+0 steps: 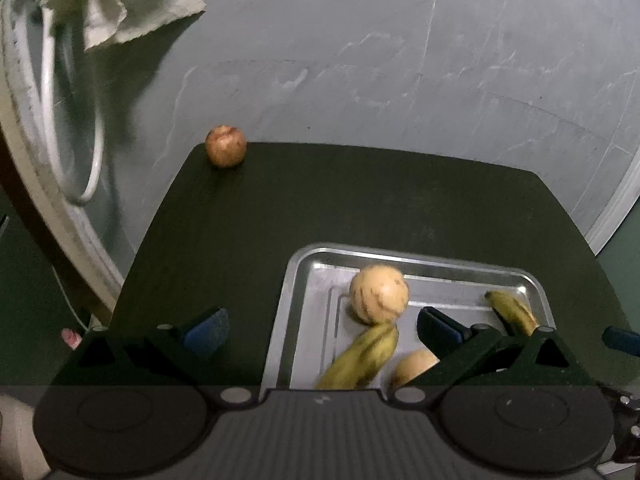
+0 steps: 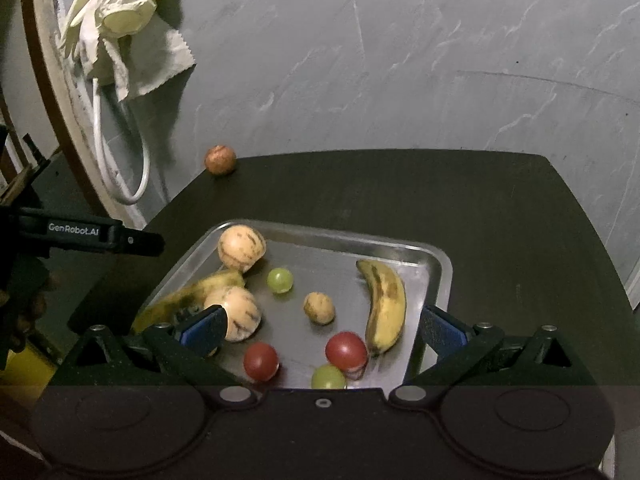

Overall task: Organize fruits
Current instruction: 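Lift both tools up and away from the tray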

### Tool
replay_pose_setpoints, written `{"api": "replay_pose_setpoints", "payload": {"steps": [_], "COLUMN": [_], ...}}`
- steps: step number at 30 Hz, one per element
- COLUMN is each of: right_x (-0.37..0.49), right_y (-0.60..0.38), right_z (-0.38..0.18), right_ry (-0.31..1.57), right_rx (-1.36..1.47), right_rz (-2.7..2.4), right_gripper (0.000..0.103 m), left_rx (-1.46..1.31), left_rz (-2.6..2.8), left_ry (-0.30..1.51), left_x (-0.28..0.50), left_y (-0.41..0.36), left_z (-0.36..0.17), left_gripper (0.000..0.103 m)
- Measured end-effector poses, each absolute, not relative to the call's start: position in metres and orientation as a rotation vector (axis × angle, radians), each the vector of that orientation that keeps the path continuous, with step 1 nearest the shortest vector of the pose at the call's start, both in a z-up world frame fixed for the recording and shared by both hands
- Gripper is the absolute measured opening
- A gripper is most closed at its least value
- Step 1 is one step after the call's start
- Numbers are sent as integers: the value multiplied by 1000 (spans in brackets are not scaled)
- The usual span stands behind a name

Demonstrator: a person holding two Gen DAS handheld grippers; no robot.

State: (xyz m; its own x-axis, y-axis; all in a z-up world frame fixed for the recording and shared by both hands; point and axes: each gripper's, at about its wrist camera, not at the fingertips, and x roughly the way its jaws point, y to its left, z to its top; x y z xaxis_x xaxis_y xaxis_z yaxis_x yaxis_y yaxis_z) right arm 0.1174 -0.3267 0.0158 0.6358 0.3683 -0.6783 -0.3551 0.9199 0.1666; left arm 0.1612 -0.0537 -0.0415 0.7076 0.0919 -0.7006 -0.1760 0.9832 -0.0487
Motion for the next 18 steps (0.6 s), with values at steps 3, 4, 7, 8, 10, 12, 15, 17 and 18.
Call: {"api": "replay_pose_setpoints", "payload": {"steps": [3, 4, 7, 8, 10, 12, 15, 17, 18], "right_x": [111, 109, 103, 101, 97, 94, 90, 86, 84], "right_y": [-329, -329, -333, -333, -335, -337, -338, -338, -338], "right_z": [14, 13, 11, 9, 7, 4, 1, -1, -2], "right_ry": [795, 800, 817, 822, 833, 842, 857, 866, 872], "right_rx": [16, 15, 16, 17, 20, 24, 28, 30, 31], "right_rz": [422, 425, 430, 431, 431, 432, 432, 434, 436], "right_gripper": [102, 102, 102, 102, 102, 102, 102, 102, 102], "left_rx": [-123, -125, -132, -135, -143, -151, -160, -165, -168], "left_rz": [162, 165, 174, 176, 177, 177, 171, 170, 169], "left_ry": [781, 783, 794, 792, 789, 781, 774, 763, 760], "left_x": [150, 146, 136, 132, 126, 119, 106, 97, 93], "left_y": [-56, -56, -58, -58, -58, -59, -61, -64, -65], "left_z": [-44, -44, -46, -47, -50, -52, -55, -57, -58], "left_gripper": [102, 102, 102, 102, 102, 102, 102, 102, 102]}}
